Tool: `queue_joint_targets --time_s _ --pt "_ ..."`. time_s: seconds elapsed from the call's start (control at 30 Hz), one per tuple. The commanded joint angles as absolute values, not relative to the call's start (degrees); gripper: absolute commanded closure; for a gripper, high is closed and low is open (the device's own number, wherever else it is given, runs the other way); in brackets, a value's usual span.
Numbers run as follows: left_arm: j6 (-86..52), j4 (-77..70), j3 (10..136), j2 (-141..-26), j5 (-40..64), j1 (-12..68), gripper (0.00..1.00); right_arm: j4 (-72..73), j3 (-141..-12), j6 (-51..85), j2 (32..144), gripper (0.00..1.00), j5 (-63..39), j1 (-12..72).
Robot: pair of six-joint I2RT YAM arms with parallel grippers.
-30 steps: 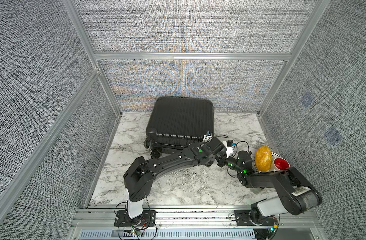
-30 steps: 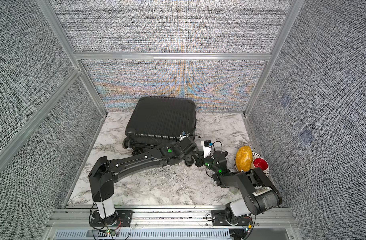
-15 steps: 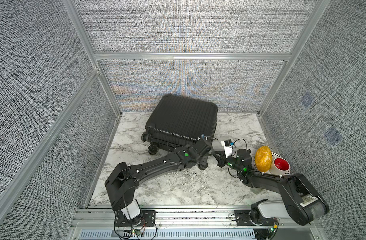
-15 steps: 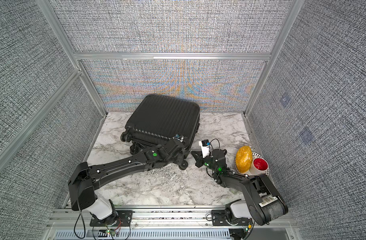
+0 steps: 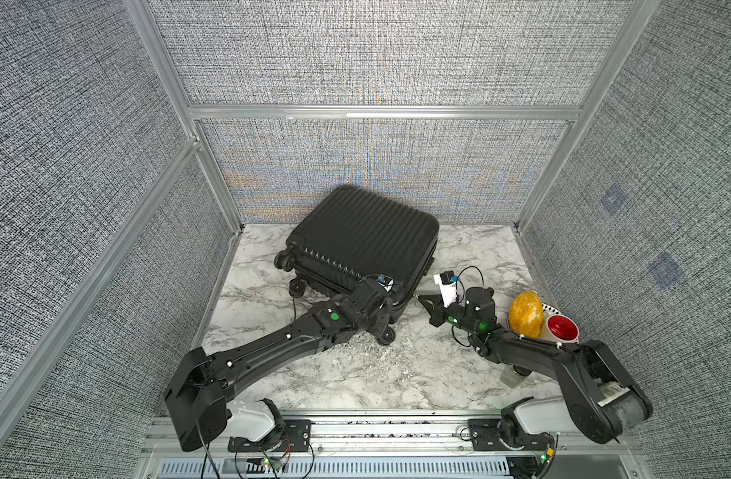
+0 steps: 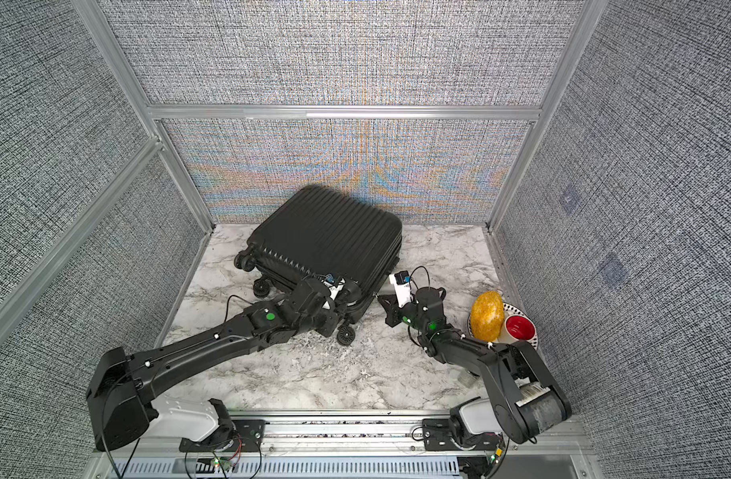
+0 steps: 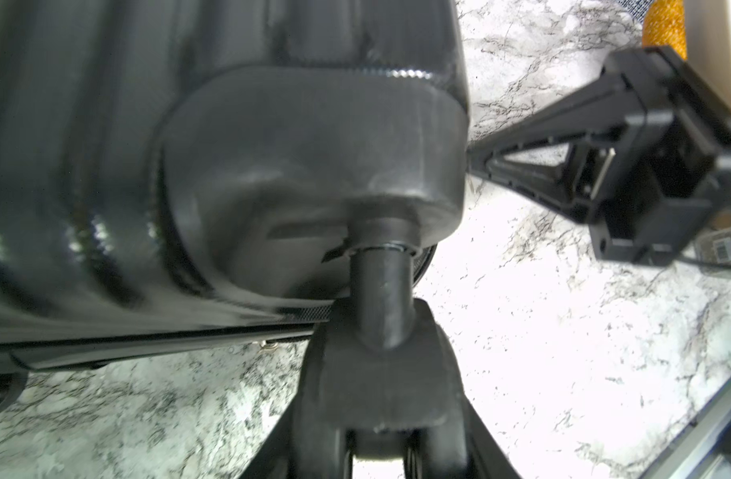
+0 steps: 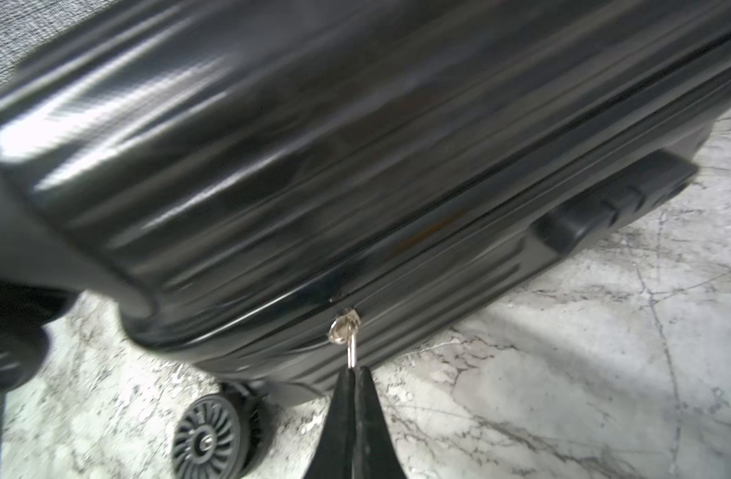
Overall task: Open the suitcase zippers
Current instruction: Unzip the zipper on the suitcase.
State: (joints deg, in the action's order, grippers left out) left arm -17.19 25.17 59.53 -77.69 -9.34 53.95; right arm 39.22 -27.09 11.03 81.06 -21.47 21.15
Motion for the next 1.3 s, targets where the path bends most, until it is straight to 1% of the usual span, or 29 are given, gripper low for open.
queue_joint_targets --time_s 0.0,0.17,0.47,0.77,0.8,1.1,1.13,1.2,1.23,1.27 --pt "-16.35 30.29 57.98 -75.33 -12.03 53.53 1.0 39.29 -28.72 10.02 82.26 1.0 -14.59 20.2" --pt "-16.22 32.46 56.51 -73.3 -12.37 53.53 1.0 39.09 -31.99 9.71 84.85 1.0 -14.33 17.51" --pt "-15.99 34.22 57.34 -73.96 -11.61 53.53 1.0 38.87 -37.58 10.56 89.96 1.0 -16.29 10.52" --pt "-15.94 34.69 57.43 -73.92 -10.82 53.53 1.0 37.77 -45.55 11.96 96.68 1.0 -21.17 4.38" --pt "-15.97 34.64 57.48 -74.06 -10.65 53.53 1.0 37.61 -48.15 11.83 97.52 1.0 -22.25 3.8" --pt "-16.1 35.0 57.57 -73.65 -11.24 53.53 1.0 33.53 -56.45 11.17 102.06 1.0 -25.3 1.56" --pt "-16.51 35.13 57.59 -73.71 -11.87 53.53 1.0 33.75 -56.23 11.4 101.96 1.0 -25.83 1.66" --pt "-19.03 35.57 57.57 -73.68 -16.53 53.48 0.99 34.45 -54.47 11.75 100.81 1.0 -26.02 2.3" --pt "-20.23 35.54 57.44 -73.65 -18.72 53.36 0.91 34.63 -53.58 11.69 100.11 1.0 -26.0 2.73" --pt "-21.46 35.43 57.39 -73.57 -20.96 53.07 0.77 34.84 -52.35 11.77 99.16 1.0 -26.01 3.28"
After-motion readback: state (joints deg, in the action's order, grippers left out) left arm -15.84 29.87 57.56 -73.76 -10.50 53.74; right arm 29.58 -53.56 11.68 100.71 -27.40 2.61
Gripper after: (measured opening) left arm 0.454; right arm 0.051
